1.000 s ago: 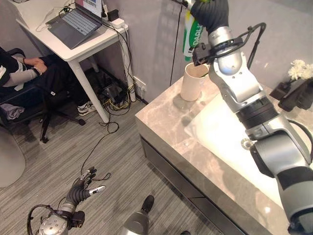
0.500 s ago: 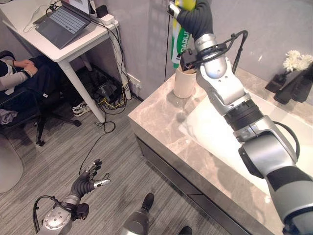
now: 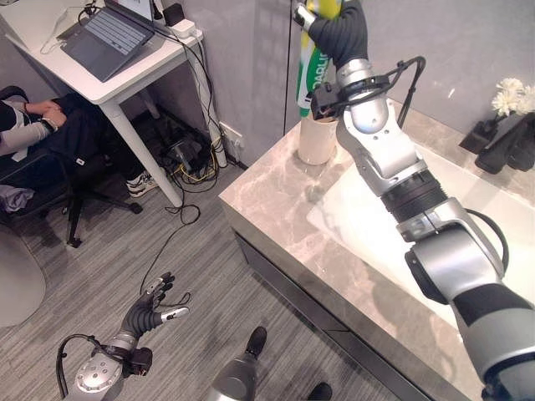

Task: Put brush and paste in cup on sink, flatten towel.

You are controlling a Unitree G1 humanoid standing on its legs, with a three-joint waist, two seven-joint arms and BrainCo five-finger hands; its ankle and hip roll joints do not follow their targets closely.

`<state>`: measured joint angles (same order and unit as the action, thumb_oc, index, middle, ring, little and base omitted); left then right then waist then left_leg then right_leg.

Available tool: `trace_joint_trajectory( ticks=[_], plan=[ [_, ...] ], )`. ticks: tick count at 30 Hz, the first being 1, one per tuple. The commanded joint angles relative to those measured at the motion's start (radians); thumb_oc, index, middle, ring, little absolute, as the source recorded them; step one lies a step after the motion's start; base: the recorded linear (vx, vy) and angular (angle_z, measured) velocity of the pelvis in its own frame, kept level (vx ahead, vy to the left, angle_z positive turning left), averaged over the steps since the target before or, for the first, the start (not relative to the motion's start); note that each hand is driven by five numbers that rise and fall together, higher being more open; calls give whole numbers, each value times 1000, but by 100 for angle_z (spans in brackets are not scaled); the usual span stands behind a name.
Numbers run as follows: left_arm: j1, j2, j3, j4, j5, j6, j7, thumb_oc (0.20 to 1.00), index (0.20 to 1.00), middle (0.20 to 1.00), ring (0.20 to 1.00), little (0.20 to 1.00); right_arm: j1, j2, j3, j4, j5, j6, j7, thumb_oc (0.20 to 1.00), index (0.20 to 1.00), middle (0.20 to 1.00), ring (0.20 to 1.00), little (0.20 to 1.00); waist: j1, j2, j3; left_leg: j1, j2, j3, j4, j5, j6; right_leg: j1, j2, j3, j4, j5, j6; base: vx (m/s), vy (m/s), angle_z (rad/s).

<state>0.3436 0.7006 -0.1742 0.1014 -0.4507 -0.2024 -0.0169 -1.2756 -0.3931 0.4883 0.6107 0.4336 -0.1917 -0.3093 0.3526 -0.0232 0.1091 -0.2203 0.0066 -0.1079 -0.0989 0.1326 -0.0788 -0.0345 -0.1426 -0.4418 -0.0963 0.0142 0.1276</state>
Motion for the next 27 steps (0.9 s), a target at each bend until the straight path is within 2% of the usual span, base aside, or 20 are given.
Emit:
trace_joint_trajectory(
  ticks=[1, 9, 11, 13, 23, 27],
  plan=[
    [-30, 29, -40, 28, 35, -50, 13, 1000, 1000, 1000, 1000, 1000, -74, -29, -26, -19, -23, -53, -29, 200, 200, 200, 200, 200, 22, -36, -14, 2, -11, 56, 12, -18, -22, 30, -72, 42, 9, 61, 57, 0, 0, 0],
    [-27, 14, -36, 39, 32, -50, 18, 1000, 1000, 1000, 1000, 1000, -72, -36, -27, 15, -25, -49, -26, 200, 200, 200, 200, 200, 22, -42, -12, 0, -13, 59, 12, -18, -14, 26, -74, 45, 9, 66, 59, 0, 0, 0],
    [-25, 7, -34, 45, 29, -49, 21, 1000, 1000, 1000, 1000, 1000, -75, -35, -30, 33, -27, -48, -31, 304, 304, 304, 304, 304, 22, -44, -12, 2, -13, 61, 12, -21, -12, 25, -73, 49, 9, 65, 59, 0, 0, 0],
    [-24, 5, -33, 46, 30, -48, 20, 1000, 1000, 1000, 1000, 1000, -78, -34, -27, 36, -30, -49, -31, 351, 351, 351, 351, 351, 21, -45, -12, 3, -12, 63, 12, -22, -12, 25, -73, 51, 9, 65, 58, 0, 0, 0],
    [-18, -16, -27, 70, 38, -46, 31, 1000, 1000, 1000, 1000, 1000, -69, -27, -20, 9, -92, -41, -49, 429, 429, 429, 429, 429, 22, -53, -3, 10, -4, 81, 12, -31, -6, 12, -63, 77, 9, 63, 55, 2, 4, -5],
    [-17, -16, -28, 69, 41, -48, 33, 1000, 1000, 1000, 1000, 1000, -61, -20, -22, 20, -89, -40, -49, 429, 429, 429, 429, 429, 24, -56, 2, 10, -3, 84, 12, -32, -4, 8, -62, 82, 9, 61, 54, -1, 1, -1]
  ],
)
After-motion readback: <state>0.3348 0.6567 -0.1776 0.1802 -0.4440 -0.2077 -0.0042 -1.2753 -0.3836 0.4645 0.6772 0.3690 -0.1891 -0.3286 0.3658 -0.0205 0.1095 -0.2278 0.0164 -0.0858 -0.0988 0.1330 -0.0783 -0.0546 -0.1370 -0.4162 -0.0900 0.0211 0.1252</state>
